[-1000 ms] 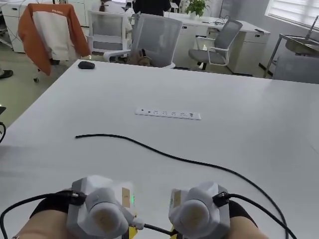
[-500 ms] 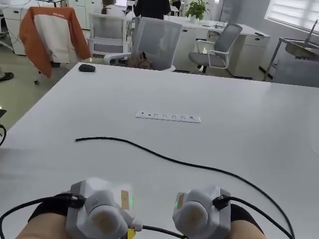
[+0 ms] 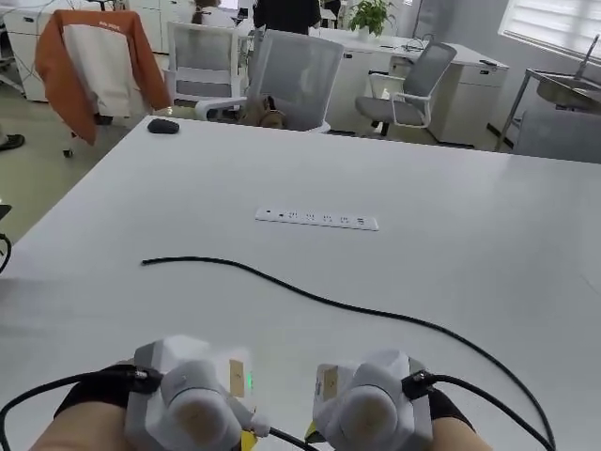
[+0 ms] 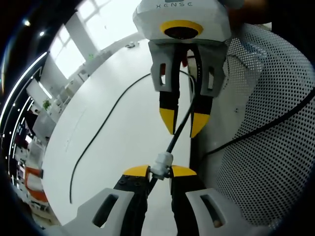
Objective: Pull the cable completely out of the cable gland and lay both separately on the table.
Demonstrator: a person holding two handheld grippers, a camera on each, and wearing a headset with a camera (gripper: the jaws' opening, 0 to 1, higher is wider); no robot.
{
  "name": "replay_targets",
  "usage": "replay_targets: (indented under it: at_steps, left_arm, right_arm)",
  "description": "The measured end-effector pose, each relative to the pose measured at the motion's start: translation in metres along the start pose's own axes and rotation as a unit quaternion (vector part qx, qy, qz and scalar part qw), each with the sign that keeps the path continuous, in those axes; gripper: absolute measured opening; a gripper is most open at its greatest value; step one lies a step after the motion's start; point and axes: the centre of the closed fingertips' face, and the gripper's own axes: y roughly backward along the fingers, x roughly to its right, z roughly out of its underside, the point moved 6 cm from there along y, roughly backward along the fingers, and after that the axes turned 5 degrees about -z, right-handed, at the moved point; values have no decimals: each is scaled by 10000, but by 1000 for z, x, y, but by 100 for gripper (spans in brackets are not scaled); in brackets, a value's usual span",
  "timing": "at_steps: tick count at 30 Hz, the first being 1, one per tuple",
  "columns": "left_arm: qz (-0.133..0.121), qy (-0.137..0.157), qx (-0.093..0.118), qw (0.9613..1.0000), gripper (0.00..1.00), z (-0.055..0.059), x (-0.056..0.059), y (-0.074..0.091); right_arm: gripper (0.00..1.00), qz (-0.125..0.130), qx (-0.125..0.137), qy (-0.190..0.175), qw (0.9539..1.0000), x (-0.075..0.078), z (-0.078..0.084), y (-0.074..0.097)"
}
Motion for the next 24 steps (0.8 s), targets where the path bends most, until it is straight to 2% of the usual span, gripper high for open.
replay_targets:
  at_steps: [4,10,13,14,18,24]
  left_arm:
    - [47,-44,13,10000,17,0,2,0]
    - [27,-2,22,10000,17,-1,1,-1]
    - [-7,-3,-35,10000,17,1,0,-1]
    - [-18,1,-41,10000,17,1,0,-1]
    - [-45,21,-40,10000,17,1,-1,-1]
    - [-79,39,-44,10000,17,2,-3,0]
  right_arm:
    - [4,13,26,-49,10000,2,0,3]
    - [3,130,-10,-128,9998,3,1,3]
    - [3,198,-250,-143,9994,5,9,2]
    - [3,233,-421,-189,9987,6,14,2]
    - [2,319,-831,-284,9956,10,28,1]
    - [2,366,-1148,-565,9911,13,42,2]
